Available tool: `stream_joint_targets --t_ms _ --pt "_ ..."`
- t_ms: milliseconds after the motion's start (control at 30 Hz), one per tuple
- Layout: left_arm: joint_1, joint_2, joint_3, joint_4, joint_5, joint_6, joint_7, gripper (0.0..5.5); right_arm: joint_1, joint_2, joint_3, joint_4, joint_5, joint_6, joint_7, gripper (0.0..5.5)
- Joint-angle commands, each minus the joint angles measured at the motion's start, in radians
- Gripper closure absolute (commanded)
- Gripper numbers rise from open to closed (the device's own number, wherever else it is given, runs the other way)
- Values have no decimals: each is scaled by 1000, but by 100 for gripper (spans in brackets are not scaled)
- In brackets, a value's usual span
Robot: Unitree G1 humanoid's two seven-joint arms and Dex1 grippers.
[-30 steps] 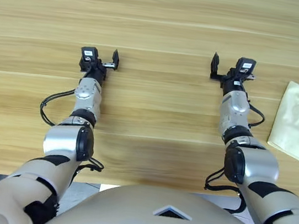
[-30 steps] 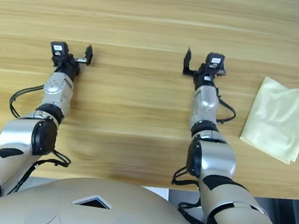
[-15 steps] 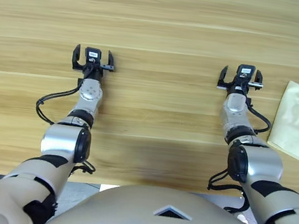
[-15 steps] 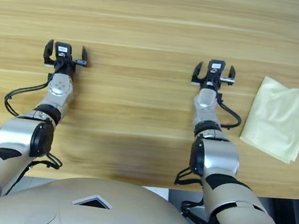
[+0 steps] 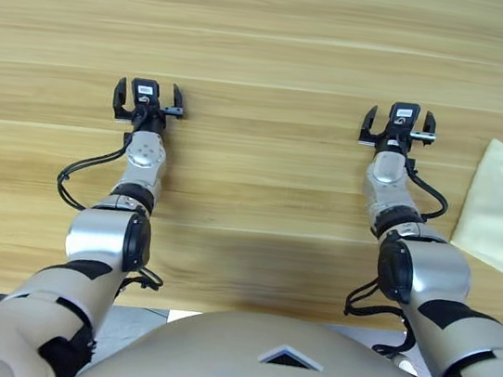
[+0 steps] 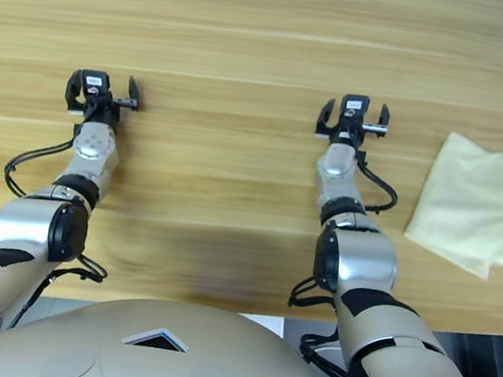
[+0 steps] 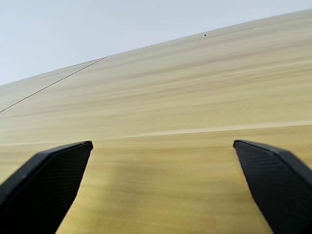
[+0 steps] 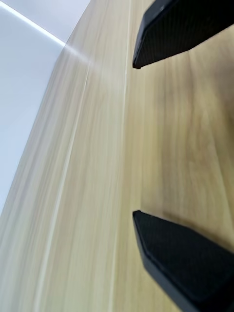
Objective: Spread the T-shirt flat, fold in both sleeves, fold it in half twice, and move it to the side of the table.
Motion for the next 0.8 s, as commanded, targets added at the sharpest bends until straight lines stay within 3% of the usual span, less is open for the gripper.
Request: stream_joint_targets --t_ms 33,700,800 --pt "-13 -3 30 11 -33 39 -39 12 -18 2 -11 5 -6 12 9 10" --pt "-24 -13 94 13 -88 84 -110 12 -12 -5 -34 5 -1 17 25 10" --pt "-36 -6 201 19 -207 165 -200 12 -11 -8 -53 5 12 18 31 10"
